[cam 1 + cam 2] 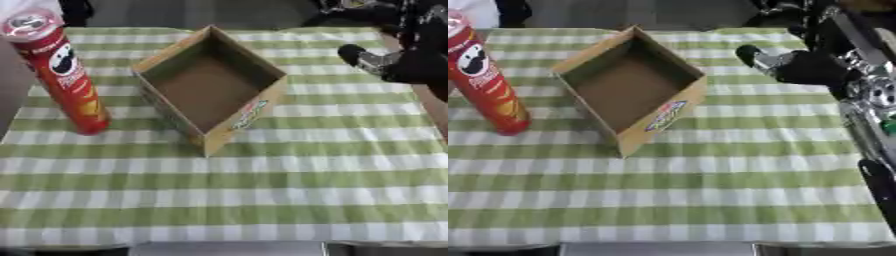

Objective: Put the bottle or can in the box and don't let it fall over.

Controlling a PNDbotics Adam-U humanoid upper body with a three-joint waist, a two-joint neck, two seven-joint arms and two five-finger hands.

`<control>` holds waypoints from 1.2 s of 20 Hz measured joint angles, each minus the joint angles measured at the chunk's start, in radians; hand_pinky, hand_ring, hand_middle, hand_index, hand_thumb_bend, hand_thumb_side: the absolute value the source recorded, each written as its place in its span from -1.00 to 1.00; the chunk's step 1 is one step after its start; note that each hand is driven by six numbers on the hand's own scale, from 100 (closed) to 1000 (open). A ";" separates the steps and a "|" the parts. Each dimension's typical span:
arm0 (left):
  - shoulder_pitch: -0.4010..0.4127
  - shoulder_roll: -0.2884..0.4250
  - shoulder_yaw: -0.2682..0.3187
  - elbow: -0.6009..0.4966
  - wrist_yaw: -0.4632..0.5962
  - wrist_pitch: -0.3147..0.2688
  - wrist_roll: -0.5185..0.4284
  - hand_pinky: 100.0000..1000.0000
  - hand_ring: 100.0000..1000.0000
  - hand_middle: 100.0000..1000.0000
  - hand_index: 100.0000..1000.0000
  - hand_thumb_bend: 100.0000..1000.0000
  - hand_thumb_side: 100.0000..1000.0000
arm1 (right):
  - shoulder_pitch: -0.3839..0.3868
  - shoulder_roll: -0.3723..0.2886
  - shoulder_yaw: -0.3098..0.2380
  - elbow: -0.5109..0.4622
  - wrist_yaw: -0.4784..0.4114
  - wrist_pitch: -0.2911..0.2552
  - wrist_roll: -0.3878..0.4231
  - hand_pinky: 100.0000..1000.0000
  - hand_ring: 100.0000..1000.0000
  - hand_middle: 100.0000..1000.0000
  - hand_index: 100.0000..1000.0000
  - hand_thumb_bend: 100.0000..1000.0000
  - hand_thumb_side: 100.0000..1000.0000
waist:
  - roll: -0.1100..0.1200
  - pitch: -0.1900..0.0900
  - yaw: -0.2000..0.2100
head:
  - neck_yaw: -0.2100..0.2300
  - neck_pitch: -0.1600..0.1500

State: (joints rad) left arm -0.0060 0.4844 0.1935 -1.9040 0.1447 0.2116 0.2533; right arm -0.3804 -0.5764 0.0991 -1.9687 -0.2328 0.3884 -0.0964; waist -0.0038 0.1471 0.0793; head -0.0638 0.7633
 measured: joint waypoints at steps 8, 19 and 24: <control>-0.053 0.020 -0.021 0.070 -0.022 0.035 0.007 1.00 0.73 0.60 0.62 0.41 -0.65 | 0.000 0.000 0.000 0.000 0.000 0.001 0.001 1.00 1.00 0.87 1.00 -0.03 -1.00 | 0.000 0.000 -0.004 | 0.005 -0.001; -0.190 0.030 -0.070 0.194 -0.067 0.060 -0.012 1.00 0.73 0.61 0.66 0.45 -0.68 | 0.000 0.006 0.001 0.000 0.000 0.005 0.005 1.00 1.00 0.87 1.00 -0.03 -1.00 | 0.001 0.000 -0.011 | 0.010 -0.003; -0.232 0.034 -0.086 0.241 -0.092 0.055 -0.031 1.00 0.73 0.61 0.66 0.48 -0.63 | 0.000 0.009 0.007 0.000 0.000 0.007 0.009 1.00 1.00 0.86 1.00 -0.03 -1.00 | 0.002 0.000 -0.013 | 0.010 -0.005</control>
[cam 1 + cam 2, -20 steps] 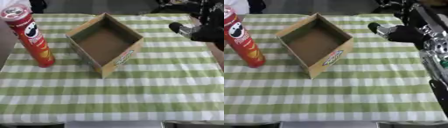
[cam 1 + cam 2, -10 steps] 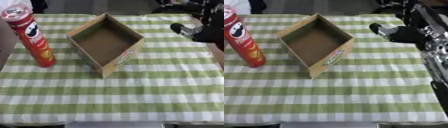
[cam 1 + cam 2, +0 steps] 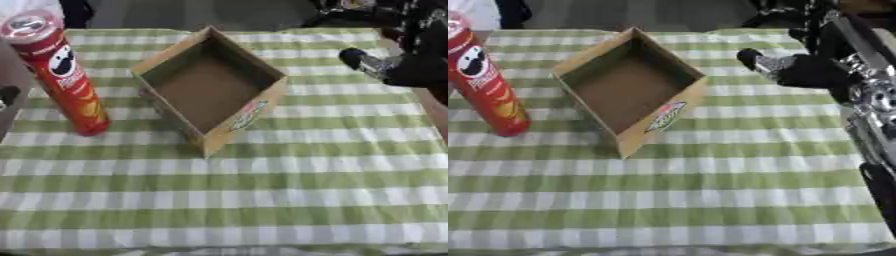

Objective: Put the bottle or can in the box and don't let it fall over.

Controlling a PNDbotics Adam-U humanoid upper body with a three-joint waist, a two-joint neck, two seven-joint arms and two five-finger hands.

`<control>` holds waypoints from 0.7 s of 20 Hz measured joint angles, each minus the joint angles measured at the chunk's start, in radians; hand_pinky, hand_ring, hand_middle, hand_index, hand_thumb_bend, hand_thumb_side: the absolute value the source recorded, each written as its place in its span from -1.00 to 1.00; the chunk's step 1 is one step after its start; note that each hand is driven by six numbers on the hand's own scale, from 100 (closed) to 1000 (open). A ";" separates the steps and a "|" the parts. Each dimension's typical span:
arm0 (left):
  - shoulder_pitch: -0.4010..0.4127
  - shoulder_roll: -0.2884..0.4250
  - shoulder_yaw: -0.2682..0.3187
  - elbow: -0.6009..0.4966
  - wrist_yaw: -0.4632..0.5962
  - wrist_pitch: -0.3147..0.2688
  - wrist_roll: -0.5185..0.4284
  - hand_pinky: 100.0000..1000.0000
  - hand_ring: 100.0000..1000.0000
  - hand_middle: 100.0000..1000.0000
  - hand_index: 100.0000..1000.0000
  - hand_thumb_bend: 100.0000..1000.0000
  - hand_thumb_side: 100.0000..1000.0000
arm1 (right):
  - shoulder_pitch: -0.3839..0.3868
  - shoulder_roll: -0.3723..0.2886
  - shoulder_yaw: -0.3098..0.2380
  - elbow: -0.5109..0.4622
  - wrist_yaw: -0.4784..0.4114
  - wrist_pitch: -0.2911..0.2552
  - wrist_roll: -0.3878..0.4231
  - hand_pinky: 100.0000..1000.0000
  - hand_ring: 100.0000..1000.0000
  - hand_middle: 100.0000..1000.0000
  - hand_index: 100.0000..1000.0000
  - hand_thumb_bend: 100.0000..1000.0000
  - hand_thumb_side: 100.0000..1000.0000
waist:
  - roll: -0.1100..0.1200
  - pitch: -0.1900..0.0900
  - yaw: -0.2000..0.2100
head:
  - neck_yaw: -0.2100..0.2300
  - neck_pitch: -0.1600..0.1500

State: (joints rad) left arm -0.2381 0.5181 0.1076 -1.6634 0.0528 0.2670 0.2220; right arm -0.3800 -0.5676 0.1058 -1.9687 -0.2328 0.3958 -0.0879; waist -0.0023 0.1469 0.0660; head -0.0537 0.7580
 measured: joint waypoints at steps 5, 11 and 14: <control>-0.035 0.000 -0.019 0.039 -0.010 -0.008 -0.035 1.00 0.73 0.61 0.66 0.48 -0.61 | 0.000 0.001 0.001 0.000 0.000 0.001 0.002 1.00 1.00 0.86 1.00 -0.03 -1.00 | 0.000 0.000 -0.004 | 0.005 -0.005; -0.077 -0.001 -0.037 0.080 -0.013 -0.012 -0.067 1.00 0.74 0.61 0.66 0.49 -0.60 | -0.002 0.001 0.006 0.000 -0.001 0.001 0.005 1.00 1.00 0.86 1.00 -0.02 -1.00 | 0.000 0.000 -0.006 | 0.008 -0.006; -0.091 -0.006 -0.042 0.102 -0.018 -0.013 -0.076 1.00 0.74 0.61 0.66 0.50 -0.57 | -0.002 0.002 0.006 0.000 -0.001 0.002 0.007 1.00 1.00 0.86 1.00 0.00 -1.00 | 0.000 0.000 -0.008 | 0.009 -0.014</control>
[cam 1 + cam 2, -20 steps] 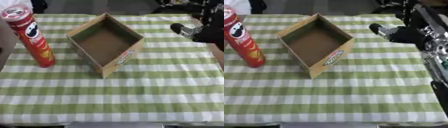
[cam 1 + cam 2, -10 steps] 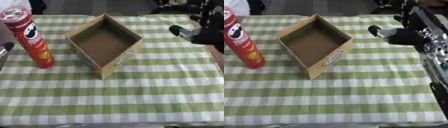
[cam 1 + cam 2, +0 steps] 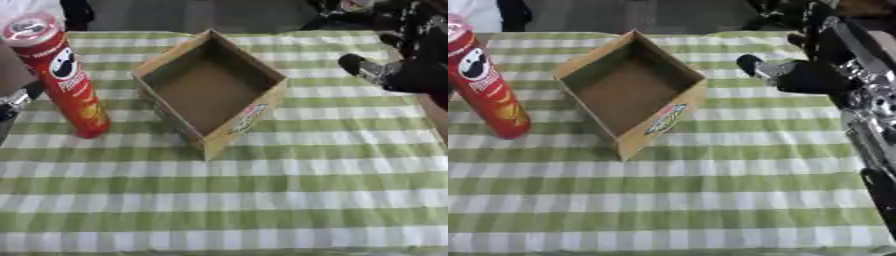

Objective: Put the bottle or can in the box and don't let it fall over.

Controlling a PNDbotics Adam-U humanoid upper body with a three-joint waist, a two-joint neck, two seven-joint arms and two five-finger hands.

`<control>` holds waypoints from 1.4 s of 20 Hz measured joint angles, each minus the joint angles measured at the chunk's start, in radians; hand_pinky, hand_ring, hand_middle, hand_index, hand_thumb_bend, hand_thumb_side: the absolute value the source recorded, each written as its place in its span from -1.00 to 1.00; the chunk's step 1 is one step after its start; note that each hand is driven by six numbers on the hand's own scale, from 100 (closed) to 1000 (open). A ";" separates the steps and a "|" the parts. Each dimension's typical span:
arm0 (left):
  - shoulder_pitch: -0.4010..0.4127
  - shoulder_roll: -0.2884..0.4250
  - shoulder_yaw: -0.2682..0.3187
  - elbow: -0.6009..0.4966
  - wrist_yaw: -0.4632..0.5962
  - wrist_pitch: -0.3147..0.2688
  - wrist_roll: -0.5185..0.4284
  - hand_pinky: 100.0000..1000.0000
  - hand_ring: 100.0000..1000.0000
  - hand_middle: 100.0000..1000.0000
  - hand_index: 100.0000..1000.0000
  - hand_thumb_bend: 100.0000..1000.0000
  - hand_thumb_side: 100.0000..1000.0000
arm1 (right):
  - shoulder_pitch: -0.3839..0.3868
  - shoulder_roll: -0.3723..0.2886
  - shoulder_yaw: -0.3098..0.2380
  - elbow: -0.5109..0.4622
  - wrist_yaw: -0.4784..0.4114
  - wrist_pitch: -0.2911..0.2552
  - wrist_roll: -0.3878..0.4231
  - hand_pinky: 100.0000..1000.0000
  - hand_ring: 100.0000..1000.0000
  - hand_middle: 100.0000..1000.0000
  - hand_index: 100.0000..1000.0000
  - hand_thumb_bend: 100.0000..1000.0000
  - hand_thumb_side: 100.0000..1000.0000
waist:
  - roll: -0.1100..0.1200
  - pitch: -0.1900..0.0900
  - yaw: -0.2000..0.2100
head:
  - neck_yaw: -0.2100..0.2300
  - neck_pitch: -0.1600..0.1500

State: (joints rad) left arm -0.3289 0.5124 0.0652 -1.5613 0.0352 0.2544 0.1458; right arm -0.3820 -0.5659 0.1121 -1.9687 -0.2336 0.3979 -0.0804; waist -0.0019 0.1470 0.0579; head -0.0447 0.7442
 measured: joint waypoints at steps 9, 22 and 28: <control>-0.060 -0.014 -0.023 0.063 -0.001 -0.017 -0.047 1.00 0.74 0.61 0.66 0.50 -0.55 | -0.003 0.006 0.006 0.000 0.000 0.002 0.005 1.00 1.00 0.86 1.00 0.14 -1.00 | 0.000 0.001 -0.002 | 0.005 -0.008; -0.147 -0.038 -0.044 0.174 -0.037 -0.034 -0.084 1.00 0.74 0.61 0.67 0.52 -0.54 | -0.008 0.007 0.007 0.000 0.000 0.005 0.013 1.00 1.00 0.86 1.00 0.22 -1.00 | 0.000 0.008 -0.013 | 0.007 -0.010; -0.185 -0.057 -0.044 0.227 -0.068 -0.045 -0.072 1.00 0.73 0.60 0.66 0.53 -0.50 | -0.013 0.007 0.012 0.000 0.000 0.004 0.016 1.00 1.00 0.86 1.00 0.25 -1.00 | -0.002 0.015 -0.019 | 0.011 -0.019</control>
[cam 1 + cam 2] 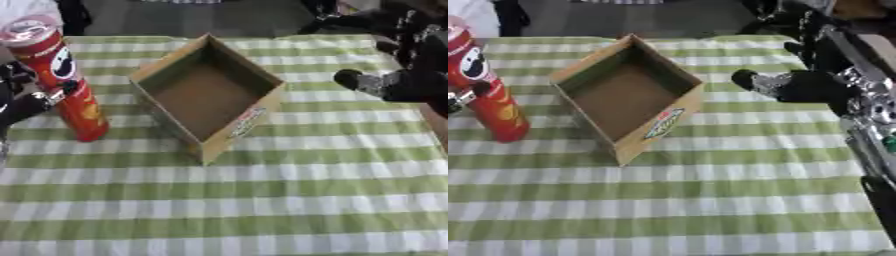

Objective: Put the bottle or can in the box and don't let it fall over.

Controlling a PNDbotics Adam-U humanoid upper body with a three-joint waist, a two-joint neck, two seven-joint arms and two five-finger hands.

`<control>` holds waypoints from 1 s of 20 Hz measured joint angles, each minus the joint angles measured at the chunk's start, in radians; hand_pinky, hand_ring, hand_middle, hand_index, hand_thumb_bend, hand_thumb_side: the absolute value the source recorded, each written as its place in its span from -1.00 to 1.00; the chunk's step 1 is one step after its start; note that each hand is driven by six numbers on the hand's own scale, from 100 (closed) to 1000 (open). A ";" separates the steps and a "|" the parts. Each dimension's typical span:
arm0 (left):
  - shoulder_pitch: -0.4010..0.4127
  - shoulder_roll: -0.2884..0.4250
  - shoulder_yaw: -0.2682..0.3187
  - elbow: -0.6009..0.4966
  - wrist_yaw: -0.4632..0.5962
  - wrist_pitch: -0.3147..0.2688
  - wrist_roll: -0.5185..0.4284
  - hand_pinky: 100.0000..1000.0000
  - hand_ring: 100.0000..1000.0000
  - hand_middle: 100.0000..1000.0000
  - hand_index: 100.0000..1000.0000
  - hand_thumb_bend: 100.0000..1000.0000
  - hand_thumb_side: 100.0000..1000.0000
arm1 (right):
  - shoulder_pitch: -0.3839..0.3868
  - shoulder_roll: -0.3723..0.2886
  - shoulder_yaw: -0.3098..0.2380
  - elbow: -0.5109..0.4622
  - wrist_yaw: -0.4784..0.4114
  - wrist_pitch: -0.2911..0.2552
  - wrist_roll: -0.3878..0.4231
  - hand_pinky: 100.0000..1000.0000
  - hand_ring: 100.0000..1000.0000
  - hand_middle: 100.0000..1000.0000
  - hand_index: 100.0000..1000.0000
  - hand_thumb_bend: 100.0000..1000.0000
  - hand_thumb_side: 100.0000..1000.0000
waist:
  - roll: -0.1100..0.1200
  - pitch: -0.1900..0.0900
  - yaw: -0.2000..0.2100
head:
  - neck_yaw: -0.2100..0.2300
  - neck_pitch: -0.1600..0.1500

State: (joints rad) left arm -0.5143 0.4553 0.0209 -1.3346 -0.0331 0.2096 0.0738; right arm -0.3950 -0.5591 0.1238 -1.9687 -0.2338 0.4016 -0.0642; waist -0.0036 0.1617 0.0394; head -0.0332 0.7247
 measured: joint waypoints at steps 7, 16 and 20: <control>-0.019 -0.023 0.000 0.027 0.004 -0.024 0.024 1.00 0.74 0.59 0.66 0.59 -0.40 | 0.000 0.000 0.000 0.000 0.000 0.003 0.003 1.00 1.00 0.86 1.00 0.27 -1.00 | -0.004 0.007 -0.004 | 0.005 -0.007; -0.043 -0.036 0.000 0.041 0.022 -0.047 0.044 1.00 0.72 0.56 0.64 0.61 -0.41 | -0.001 0.002 0.001 0.000 0.000 0.004 0.011 1.00 1.00 0.85 1.00 0.27 -1.00 | -0.004 0.013 -0.008 | 0.014 -0.014; -0.050 -0.044 0.001 0.050 0.006 -0.047 0.072 1.00 0.69 0.53 0.58 0.58 -0.46 | -0.001 0.004 0.001 0.000 0.000 0.004 0.013 1.00 1.00 0.85 1.00 0.28 -1.00 | -0.004 0.016 -0.010 | 0.014 -0.015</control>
State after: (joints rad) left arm -0.5639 0.4109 0.0217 -1.2844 -0.0270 0.1623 0.1462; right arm -0.3959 -0.5552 0.1251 -1.9687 -0.2341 0.4055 -0.0514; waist -0.0077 0.1778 0.0297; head -0.0188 0.7094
